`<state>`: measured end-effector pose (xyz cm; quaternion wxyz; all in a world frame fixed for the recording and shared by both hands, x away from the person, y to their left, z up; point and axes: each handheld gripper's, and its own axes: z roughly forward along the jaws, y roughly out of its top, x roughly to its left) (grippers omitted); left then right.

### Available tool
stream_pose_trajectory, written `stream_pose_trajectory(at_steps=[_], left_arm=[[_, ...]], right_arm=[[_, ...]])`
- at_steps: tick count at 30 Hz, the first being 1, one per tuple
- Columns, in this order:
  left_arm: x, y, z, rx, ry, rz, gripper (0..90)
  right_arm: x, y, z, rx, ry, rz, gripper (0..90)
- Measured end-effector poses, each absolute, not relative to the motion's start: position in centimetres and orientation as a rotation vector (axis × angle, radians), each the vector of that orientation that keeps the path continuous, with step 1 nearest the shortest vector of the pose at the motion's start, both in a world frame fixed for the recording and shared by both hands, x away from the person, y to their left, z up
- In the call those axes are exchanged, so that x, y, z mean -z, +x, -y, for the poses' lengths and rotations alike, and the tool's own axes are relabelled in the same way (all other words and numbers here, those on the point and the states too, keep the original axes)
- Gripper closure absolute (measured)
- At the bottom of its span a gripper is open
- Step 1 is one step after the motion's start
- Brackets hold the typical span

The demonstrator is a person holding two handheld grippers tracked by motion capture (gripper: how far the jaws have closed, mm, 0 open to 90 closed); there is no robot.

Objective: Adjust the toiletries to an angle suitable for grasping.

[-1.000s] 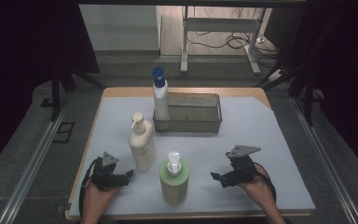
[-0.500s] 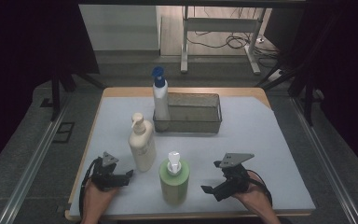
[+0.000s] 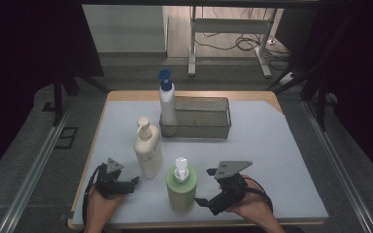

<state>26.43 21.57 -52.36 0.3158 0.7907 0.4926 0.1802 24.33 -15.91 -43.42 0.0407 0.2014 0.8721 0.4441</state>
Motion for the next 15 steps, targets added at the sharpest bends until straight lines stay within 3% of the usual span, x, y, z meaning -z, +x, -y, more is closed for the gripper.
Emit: stream_pose_trajectory(at_steps=[15], left_arm=[[52.4, 26.4, -21.6, -0.475, 2.079, -1.298, 12.3]], right_arm=[[42.5, 23.9, 12.1, -1.360, 0.504, -2.695, 0.2]])
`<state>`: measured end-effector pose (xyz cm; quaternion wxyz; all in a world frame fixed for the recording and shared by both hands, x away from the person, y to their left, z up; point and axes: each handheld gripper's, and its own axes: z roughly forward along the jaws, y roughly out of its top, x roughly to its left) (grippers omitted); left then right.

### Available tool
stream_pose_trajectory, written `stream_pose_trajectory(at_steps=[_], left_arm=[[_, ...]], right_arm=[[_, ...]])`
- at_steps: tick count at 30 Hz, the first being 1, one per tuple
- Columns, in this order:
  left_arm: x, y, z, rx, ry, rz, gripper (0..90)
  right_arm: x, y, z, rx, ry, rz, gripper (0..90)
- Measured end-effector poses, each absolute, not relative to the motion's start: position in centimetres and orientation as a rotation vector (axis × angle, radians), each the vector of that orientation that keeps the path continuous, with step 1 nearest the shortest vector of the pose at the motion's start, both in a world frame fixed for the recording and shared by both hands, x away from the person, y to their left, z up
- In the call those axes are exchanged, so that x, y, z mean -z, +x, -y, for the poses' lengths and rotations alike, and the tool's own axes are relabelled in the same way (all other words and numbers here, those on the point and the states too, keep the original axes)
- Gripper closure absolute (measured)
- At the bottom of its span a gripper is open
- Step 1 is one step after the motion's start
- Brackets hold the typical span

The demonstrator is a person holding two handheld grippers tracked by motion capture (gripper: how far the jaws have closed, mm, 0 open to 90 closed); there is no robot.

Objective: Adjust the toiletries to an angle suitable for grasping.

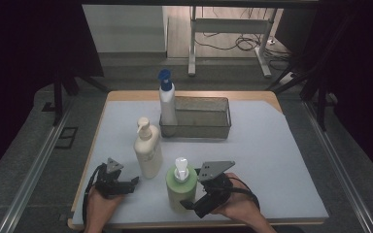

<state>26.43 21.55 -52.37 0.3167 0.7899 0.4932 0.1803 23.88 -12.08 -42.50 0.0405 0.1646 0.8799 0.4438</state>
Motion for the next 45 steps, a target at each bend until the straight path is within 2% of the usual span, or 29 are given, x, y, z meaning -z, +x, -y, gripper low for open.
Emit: stream_pose_trajectory(at_steps=[10, 18, 29, 45], left_arm=[[52.4, 26.4, -21.6, -0.475, 2.080, -1.298, 12.3], [52.4, 26.4, -21.6, -0.475, 2.080, -1.298, 12.4], [52.4, 26.4, -21.6, -0.474, 2.080, -1.298, 12.3], [52.4, 26.4, -21.5, -0.473, 2.076, -1.301, 12.3]], right_arm=[[42.7, 24.0, 10.3, -1.371, 0.478, -2.691, 1.9], [42.6, 23.9, 10.0, -1.385, 0.475, -2.643, 11.3], [42.0, 23.6, 10.2, -1.321, 0.514, -2.631, 12.4], [40.2, 25.1, 12.1, -1.319, 0.618, -2.564, 12.4]])
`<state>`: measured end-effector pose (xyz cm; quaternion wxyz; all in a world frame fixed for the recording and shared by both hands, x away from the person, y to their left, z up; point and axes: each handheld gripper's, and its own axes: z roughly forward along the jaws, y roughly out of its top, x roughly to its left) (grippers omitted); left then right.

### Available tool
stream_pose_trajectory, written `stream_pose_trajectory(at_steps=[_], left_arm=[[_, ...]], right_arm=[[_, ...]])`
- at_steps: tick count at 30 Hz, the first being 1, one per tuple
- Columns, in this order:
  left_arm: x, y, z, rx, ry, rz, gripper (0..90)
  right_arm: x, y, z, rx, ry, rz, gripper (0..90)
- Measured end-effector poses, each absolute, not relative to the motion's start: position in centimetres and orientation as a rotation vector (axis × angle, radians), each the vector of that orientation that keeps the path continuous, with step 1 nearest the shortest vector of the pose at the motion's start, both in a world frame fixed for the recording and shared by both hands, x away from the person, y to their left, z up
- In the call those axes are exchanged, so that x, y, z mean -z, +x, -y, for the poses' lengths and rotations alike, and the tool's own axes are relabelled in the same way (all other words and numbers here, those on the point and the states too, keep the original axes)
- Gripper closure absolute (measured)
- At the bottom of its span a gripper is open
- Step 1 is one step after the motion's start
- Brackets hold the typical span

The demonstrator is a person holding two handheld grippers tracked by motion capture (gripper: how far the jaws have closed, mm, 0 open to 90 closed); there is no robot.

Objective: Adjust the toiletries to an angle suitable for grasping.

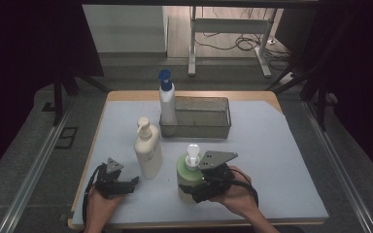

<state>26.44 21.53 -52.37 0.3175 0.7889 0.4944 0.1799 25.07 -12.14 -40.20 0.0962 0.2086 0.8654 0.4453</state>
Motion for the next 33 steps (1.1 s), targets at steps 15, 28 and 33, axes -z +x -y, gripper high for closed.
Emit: stream_pose_trajectory(at_steps=[15, 28, 33], left_arm=[[52.4, 26.4, -21.6, -0.471, 2.079, -1.301, 12.3], [52.4, 26.4, -21.6, -0.470, 2.078, -1.302, 12.3], [52.4, 26.4, -21.6, -0.470, 2.078, -1.302, 12.3]], right_arm=[[38.6, 28.5, 13.5, -1.286, 0.740, -2.476, 12.4], [36.4, 31.6, 13.9, -1.275, 0.800, -2.405, 12.4], [35.7, 32.6, 13.9, -1.264, 0.816, -2.383, 12.4]])
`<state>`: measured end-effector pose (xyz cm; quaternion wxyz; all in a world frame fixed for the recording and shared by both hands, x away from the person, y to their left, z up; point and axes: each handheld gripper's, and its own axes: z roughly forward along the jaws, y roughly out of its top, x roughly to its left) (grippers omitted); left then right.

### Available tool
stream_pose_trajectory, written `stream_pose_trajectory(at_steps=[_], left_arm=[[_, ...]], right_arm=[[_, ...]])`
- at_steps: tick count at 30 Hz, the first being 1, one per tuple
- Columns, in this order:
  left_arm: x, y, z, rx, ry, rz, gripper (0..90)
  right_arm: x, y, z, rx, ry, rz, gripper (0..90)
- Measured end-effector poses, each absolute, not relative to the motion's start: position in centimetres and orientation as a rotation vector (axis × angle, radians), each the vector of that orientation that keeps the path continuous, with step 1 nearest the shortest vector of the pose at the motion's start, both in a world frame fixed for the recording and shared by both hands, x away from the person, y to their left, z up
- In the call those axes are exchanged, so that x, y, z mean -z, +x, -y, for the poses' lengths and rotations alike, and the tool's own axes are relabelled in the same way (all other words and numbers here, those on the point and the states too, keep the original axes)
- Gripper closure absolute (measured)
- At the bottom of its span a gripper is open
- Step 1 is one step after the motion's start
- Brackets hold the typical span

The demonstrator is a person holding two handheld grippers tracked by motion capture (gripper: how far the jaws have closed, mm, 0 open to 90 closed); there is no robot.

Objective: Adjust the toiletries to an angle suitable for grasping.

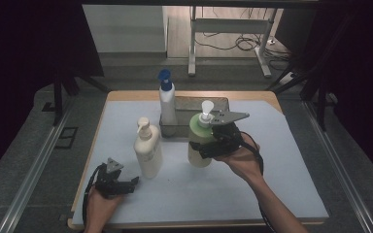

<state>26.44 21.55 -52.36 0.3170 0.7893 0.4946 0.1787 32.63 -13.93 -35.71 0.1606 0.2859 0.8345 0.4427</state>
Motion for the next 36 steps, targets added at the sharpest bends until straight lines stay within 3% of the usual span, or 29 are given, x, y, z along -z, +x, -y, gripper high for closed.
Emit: stream_pose_trajectory(at_steps=[36], left_arm=[[52.4, 26.4, -21.5, -0.473, 2.075, -1.301, 12.3]], right_arm=[[33.6, 39.1, 13.1, -1.208, 0.925, -2.262, 12.5]])
